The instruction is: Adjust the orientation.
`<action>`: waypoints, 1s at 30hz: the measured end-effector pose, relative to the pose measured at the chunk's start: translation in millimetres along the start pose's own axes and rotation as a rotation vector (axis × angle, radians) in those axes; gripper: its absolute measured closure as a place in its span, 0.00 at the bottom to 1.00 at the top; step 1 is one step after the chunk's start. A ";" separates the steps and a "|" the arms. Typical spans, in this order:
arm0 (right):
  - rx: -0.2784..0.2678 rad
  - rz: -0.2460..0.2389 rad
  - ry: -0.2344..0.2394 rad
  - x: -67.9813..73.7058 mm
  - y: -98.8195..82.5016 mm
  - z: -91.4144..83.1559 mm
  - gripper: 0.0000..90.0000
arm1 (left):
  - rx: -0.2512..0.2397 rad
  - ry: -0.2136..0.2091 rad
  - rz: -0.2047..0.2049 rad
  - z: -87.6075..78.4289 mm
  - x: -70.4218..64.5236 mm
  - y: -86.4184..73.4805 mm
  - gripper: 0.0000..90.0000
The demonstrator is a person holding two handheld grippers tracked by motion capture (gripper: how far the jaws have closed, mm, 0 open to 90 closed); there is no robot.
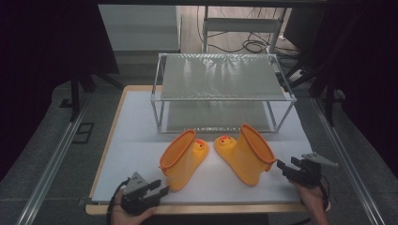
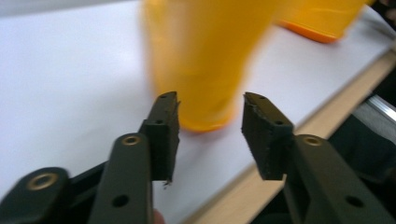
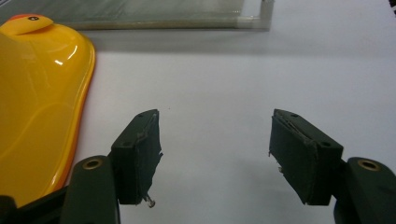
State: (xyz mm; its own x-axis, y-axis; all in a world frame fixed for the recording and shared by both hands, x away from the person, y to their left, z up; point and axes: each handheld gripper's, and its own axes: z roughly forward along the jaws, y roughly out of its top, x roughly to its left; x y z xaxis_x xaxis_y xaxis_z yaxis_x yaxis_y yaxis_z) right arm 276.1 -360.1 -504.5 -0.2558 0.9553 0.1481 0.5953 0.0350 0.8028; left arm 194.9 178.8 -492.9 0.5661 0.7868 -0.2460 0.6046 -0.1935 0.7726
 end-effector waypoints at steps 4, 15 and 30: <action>-0.005 -0.015 0.025 3.0 0.5 0.6 0.38 | -0.001 -0.001 -0.041 -0.6 22.8 12.1 0.54; 0.028 -0.073 0.161 4.5 0.2 0.5 0.56 | -0.002 -0.048 -0.012 16.0 46.3 49.0 0.48; 0.125 -0.237 0.252 12.6 2.0 -3.5 1.00 | 0.048 -0.071 -0.012 19.9 45.6 46.7 0.45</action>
State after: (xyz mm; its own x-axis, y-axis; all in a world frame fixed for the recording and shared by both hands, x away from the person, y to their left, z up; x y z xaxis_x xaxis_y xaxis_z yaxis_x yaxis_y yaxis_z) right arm 271.4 -349.1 -499.0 -0.5681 0.8147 0.1166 0.5814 0.2970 0.7574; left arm 260.1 194.0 -479.6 0.5960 0.7460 -0.2971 0.6368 -0.2136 0.7409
